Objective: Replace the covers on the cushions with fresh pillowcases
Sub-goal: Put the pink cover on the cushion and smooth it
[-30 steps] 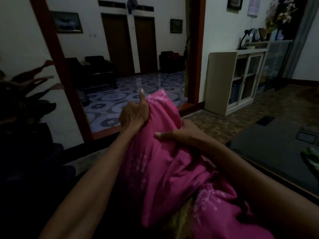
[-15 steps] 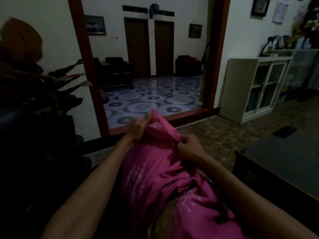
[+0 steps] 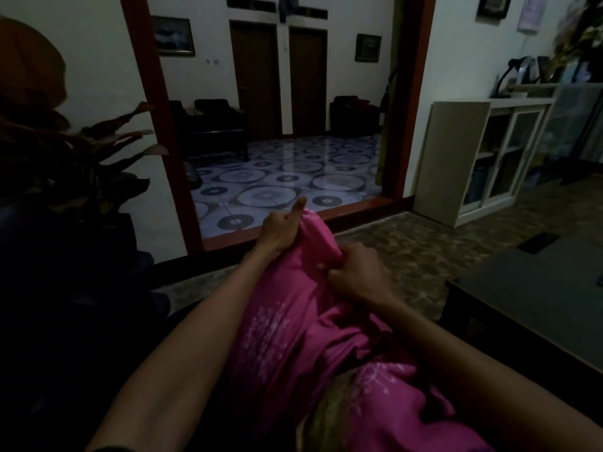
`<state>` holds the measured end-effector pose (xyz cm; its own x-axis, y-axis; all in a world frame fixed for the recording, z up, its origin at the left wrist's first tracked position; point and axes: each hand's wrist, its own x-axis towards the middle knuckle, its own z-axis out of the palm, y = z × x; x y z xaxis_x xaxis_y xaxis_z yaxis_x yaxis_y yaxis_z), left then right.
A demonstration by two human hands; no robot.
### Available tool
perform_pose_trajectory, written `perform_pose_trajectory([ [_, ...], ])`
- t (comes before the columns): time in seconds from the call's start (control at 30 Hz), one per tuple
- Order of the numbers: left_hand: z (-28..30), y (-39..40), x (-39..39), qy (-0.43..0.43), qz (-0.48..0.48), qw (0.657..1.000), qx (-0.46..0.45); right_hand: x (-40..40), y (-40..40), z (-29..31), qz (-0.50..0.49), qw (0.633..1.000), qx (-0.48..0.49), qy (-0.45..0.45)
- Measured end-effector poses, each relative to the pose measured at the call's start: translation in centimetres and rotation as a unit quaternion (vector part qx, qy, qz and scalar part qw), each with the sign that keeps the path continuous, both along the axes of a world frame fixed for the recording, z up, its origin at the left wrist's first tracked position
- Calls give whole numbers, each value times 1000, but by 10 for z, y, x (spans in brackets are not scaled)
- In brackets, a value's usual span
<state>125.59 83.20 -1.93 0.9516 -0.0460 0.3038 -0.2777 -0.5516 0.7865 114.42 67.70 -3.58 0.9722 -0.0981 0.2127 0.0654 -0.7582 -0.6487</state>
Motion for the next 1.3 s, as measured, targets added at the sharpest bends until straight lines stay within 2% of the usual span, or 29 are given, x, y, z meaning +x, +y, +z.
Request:
perform_pose_trajectory([
  [0.1,-11,32,11,56,-129,990,1,1,-15,-2,-10,1000,0,-15],
  [0.17,-26,49,16,90,-174,977,85,3,-23,-7,-7,1000,27,-16],
  [0.2,-36,49,18,95,-168,975,113,5,-27,-10,-5,999,39,-6],
  [0.27,-53,38,20,73,-140,983,99,1,-30,-8,3,997,65,36],
  [0.3,-62,29,22,46,-129,987,82,-3,-30,-7,14,990,118,74],
  [0.33,-68,21,21,13,-114,991,66,-8,-29,-8,32,969,213,116],
  [0.37,-70,14,19,-16,-89,994,57,-17,-26,-9,49,953,253,157],
  [0.4,-66,11,12,-39,-59,996,57,-23,-26,-12,74,952,249,164],
  [0.47,-48,15,-2,-84,-19,994,66,-24,-26,-16,69,984,103,125],
  [0.5,-37,21,-8,-100,-9,992,71,-23,-23,-15,64,990,76,97],
  [0.6,7,52,-24,-140,52,986,77,-15,-9,6,88,978,177,60],
  [0.67,44,72,-32,-166,65,976,124,-14,3,30,126,958,250,61],
  [0.73,79,83,-35,-146,66,967,196,-13,12,46,153,931,321,78],
  [0.83,108,74,-33,-67,110,938,321,-9,15,38,167,885,416,130],
  [0.9,93,60,-20,-5,102,909,403,-8,13,6,160,865,445,170],
  [0.97,47,46,-7,34,60,897,436,-9,6,-44,123,891,398,180],
  [1.03,-15,39,-1,42,34,918,393,-11,1,-96,69,928,318,183],
  [1.1,-67,35,-6,50,35,936,346,-23,-1,-133,40,938,295,181],
  [1.2,-116,40,-17,66,72,921,378,-32,-7,-147,58,959,248,124],
  [1.3,-159,56,-29,152,82,905,388,-32,-2,-148,121,968,182,127],
])
